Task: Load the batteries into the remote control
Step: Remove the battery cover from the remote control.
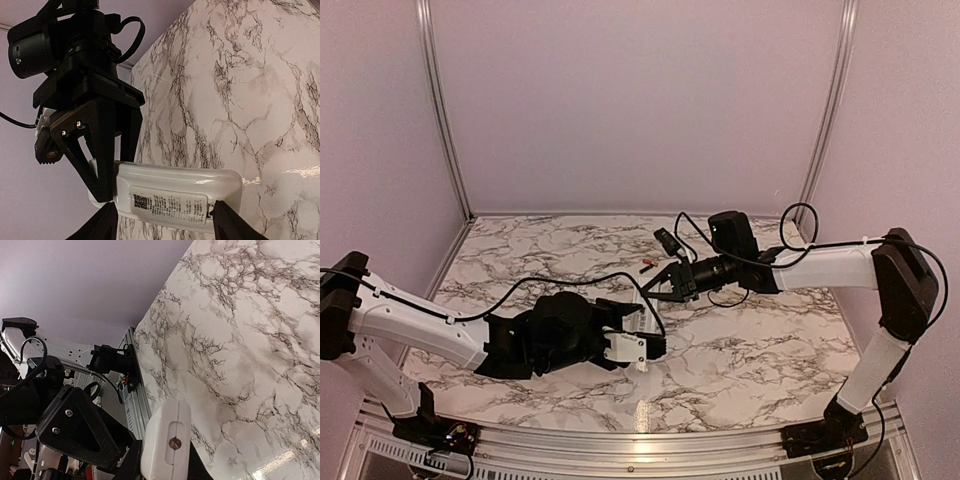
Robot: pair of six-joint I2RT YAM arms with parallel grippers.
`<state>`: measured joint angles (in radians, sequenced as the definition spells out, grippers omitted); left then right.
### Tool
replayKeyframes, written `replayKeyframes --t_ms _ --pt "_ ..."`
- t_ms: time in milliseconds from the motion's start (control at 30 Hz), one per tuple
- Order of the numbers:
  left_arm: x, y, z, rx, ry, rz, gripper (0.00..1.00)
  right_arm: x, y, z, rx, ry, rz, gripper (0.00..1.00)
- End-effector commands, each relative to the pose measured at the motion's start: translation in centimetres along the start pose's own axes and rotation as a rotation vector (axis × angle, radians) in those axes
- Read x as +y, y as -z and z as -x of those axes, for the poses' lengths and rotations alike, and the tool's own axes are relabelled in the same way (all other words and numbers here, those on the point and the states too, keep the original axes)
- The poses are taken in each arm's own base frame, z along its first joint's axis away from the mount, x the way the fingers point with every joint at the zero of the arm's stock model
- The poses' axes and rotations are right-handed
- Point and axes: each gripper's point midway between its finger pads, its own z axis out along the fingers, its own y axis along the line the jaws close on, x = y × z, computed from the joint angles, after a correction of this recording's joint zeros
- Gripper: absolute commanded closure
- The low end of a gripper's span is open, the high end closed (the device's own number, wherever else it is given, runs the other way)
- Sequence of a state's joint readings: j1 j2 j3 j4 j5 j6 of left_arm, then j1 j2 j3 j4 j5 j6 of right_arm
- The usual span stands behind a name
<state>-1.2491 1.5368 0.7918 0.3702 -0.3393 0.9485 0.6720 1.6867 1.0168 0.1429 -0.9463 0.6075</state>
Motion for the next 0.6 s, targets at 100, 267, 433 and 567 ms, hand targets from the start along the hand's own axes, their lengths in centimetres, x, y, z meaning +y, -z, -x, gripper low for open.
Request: replayKeyframes --t_ms 100,267,433,567 --pt "5.1 1.6 1.4 -0.043 -0.017 0.236 0.32 0.2 0.1 -0.9 0.055 -0.067 0.048 1.0" --pt "5.6 2.1 1.6 -0.049 -0.014 0.267 0.32 -0.8 0.7 -0.6 0.033 -0.084 0.02 1.0" --pt "5.7 2.3 1.6 -0.054 -0.011 0.267 0.32 -1.5 1.0 -0.3 0.019 -0.094 0.002 1.0" --pt "4.7 2.0 1.1 -0.041 -0.012 0.235 0.32 -1.9 1.8 0.4 -0.012 -0.101 -0.011 1.0"
